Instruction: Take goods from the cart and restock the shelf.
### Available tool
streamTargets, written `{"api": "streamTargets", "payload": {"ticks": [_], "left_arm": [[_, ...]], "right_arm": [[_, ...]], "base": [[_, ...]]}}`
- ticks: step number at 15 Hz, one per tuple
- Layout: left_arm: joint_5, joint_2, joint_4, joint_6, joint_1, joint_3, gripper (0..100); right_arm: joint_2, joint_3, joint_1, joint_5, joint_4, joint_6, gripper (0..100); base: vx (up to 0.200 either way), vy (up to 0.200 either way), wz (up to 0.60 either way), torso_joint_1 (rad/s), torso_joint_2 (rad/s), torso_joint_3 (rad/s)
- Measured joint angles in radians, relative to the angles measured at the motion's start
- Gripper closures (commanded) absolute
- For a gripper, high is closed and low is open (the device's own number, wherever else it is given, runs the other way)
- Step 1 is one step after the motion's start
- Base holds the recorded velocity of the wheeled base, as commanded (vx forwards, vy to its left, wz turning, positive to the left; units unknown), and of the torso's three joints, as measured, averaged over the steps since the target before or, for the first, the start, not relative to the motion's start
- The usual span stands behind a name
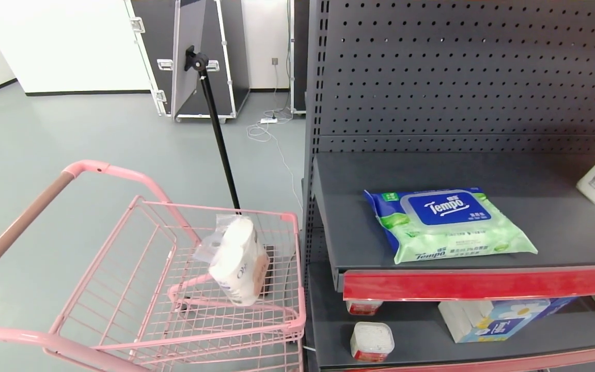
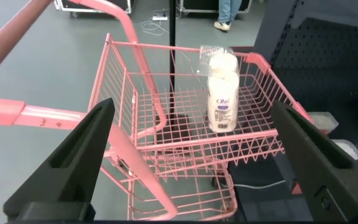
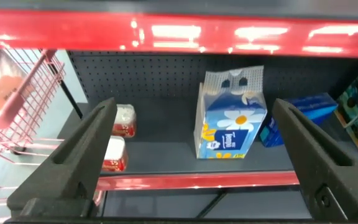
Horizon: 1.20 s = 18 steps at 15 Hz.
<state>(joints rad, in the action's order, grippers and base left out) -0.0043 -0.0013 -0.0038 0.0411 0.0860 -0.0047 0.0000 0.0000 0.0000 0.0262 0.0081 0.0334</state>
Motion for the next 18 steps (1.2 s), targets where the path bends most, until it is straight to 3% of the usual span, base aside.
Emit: {"api": "streamTargets", "payload": {"ticks": [4, 11, 18], "left_arm": [[0.0, 0.0, 0.0, 0.0, 0.0, -0.001, 0], [0.0, 0.0, 0.001, 0.0, 0.0, -0.001, 0], [0.0, 0.0, 0.0, -0.01, 0.0, -0.006, 0]], "right_arm": [[0.0, 0.0, 0.0, 0.0, -0.001, -0.001, 0], [0.0, 0.0, 0.0, 0.0, 0.0, -0.001, 0], [0.0, 0.0, 0.0, 0.0, -0.001, -0.001, 0]], "base": [[0.0, 0.0, -0.3, -0.178, 0.5, 0.328], [0.0, 0.0, 0.0, -0.146, 0.51, 0.357], [0.0, 0.0, 0.0, -0.014, 0.06, 0.042]]}}
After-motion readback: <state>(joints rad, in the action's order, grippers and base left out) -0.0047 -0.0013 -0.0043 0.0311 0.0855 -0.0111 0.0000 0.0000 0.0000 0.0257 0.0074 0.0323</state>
